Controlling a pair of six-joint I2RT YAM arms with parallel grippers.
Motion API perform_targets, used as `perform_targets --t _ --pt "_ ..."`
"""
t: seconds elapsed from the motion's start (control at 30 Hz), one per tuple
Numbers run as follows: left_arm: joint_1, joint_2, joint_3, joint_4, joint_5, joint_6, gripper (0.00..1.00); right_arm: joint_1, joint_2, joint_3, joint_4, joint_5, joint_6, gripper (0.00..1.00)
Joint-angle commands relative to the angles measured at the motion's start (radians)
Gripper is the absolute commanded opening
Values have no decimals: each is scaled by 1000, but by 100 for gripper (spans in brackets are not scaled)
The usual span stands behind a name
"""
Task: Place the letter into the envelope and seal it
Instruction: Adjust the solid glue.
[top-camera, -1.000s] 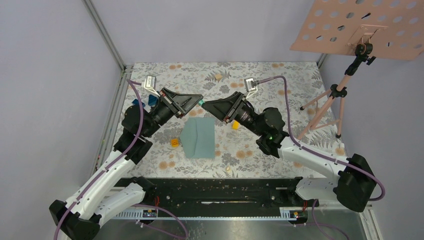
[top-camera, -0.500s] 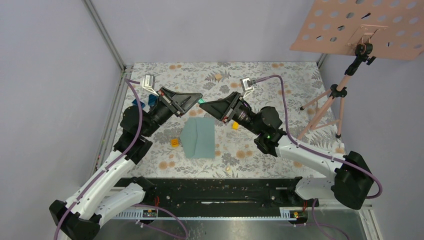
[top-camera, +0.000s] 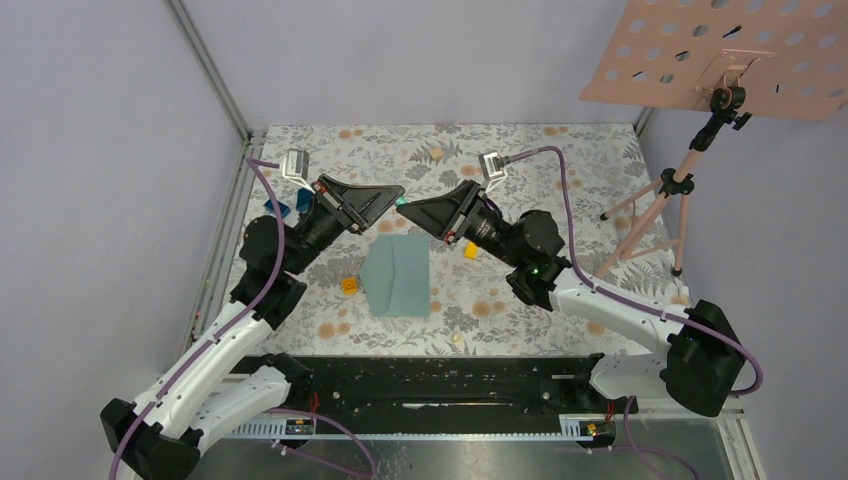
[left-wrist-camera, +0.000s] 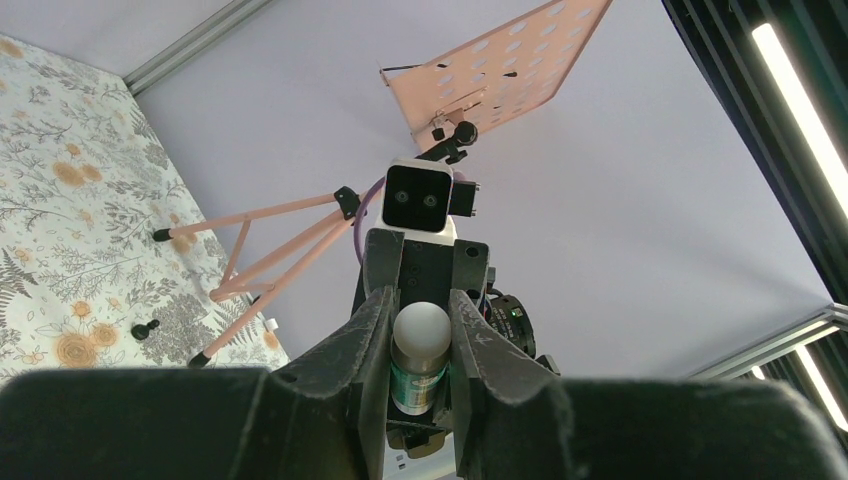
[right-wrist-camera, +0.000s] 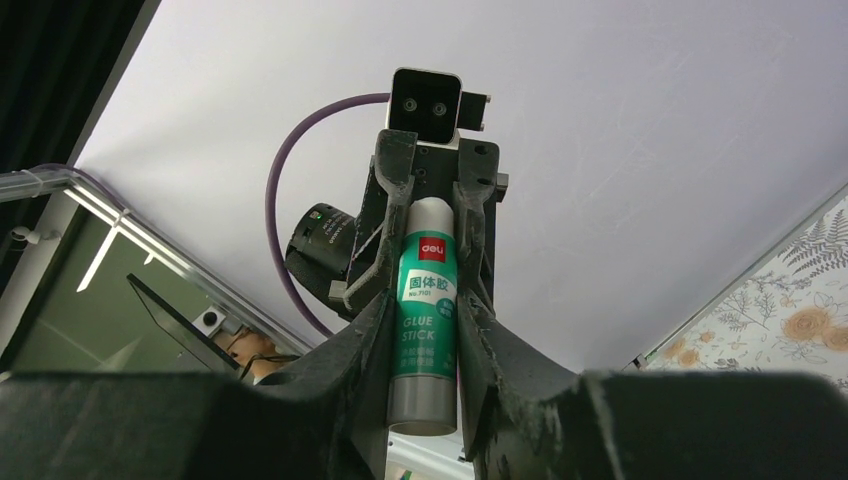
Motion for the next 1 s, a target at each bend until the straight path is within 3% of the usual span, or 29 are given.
perform_targets --t 0.0,0.1,0.2,0.27,0.33,0.43,0.5,0.57,0.67,0.97 --pt "-4 -3 6 69 53 -10 0 7 -3 37 50 -18 -9 28" --pt "-4 0 10 55 57 -6 0 7 -11 28 49 -7 -15 18" --pt "-4 0 16 27 63 3 0 7 -25 16 38 7 -22 0" --pt "-3 -5 19 3 62 25 3 7 -44 3 19 18 -37 0" --pt "-3 -14 23 -33 56 52 31 7 -69 -8 -18 34 -61 0" --pt "-4 -35 31 -98 34 111 62 6 -115 -9 -111 58 -101 0" --pt "-3 -50 35 -149 10 148 80 6 -146 1 -193 64 -138 0" --pt "-3 -65 44 -206 -17 184 91 6 -176 9 -276 69 -175 0" --pt "-3 -89 73 -307 -65 250 98 5 -224 23 -431 77 -247 0" --pt "1 -126 136 -569 -172 423 99 4 -380 70 -1051 219 -482 0"
